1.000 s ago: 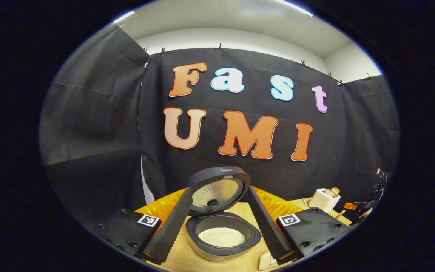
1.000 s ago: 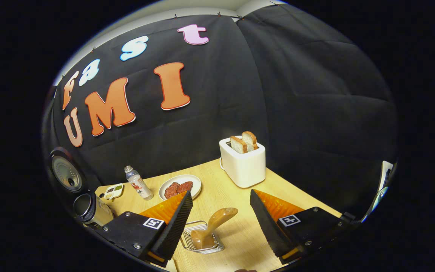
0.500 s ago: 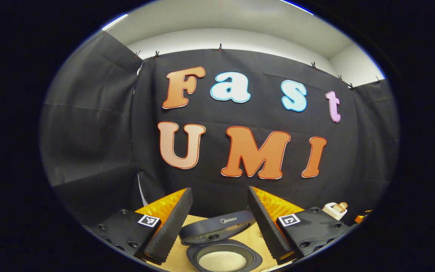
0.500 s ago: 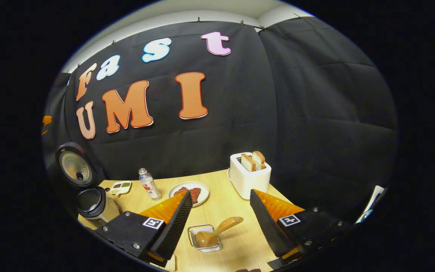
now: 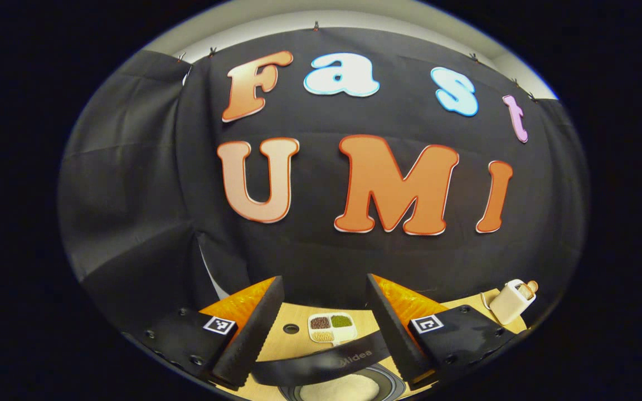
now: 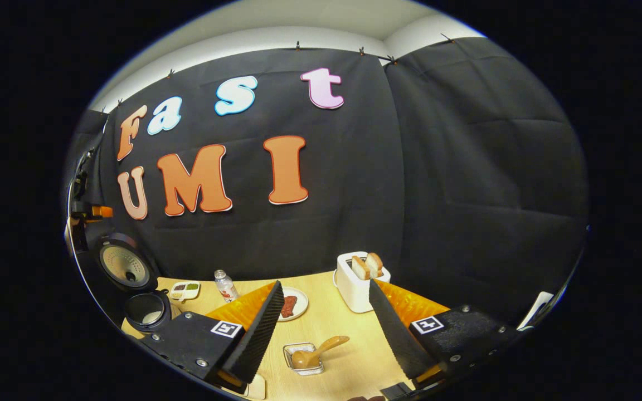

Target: Close the left gripper, press the button to open the rice cooker; take a wooden spoon from the chopstick holder with the right hand, scoop a spoonful of rice and pour it into the rice cooker, then put the wooden spoon back into the chopstick holder.

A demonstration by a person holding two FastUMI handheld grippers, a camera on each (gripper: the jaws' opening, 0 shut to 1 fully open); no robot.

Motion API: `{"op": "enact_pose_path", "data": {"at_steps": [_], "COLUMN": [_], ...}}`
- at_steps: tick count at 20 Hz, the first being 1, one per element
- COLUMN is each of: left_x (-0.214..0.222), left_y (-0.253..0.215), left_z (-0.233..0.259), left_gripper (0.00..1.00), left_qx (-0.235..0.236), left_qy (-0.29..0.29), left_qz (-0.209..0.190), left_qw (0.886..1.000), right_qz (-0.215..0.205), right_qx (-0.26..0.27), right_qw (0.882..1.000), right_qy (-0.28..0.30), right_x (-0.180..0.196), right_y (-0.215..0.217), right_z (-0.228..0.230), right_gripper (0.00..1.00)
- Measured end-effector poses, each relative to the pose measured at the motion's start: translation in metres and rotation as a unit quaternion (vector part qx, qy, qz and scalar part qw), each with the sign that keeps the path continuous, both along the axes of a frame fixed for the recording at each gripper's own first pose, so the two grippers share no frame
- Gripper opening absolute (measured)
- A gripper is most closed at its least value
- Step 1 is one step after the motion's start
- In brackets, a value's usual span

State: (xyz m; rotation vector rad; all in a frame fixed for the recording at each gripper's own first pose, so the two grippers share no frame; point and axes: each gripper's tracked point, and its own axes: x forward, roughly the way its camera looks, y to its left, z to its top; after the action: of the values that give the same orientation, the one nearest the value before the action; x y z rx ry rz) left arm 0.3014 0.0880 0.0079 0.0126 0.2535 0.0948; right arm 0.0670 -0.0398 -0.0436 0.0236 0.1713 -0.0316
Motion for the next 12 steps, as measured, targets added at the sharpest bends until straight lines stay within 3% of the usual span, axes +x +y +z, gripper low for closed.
{"op": "enact_pose_path", "data": {"at_steps": [4, 6, 7, 12], "left_x": [0.002, -0.006, -0.012, -0.054], "left_y": [0.004, -0.006, -0.006, -0.027], "left_z": [-0.044, -0.040, -0.041, -0.038], "left_gripper": [1.00, 1.00, 0.96, 0.99], "left_qx": [-0.002, -0.019, -0.014, 0.030], "left_qy": [0.047, 0.039, 0.034, 0.000], "left_qz": [0.000, -0.010, -0.011, -0.024], "left_qw": [0.999, 0.999, 0.999, 0.999], "right_qz": [0.006, 0.007, 0.008, 0.035], "right_qx": [-0.008, -0.004, -0.002, 0.010], "right_qw": [0.999, 0.999, 0.999, 0.999], "right_qy": [-0.033, -0.038, -0.037, -0.029], "right_x": [-0.006, -0.007, -0.008, -0.010], "right_y": [0.003, 0.007, 0.008, 0.035], "right_z": [0.034, 0.038, 0.037, 0.028], "right_gripper": [0.95, 0.95, 0.95, 0.94]}}
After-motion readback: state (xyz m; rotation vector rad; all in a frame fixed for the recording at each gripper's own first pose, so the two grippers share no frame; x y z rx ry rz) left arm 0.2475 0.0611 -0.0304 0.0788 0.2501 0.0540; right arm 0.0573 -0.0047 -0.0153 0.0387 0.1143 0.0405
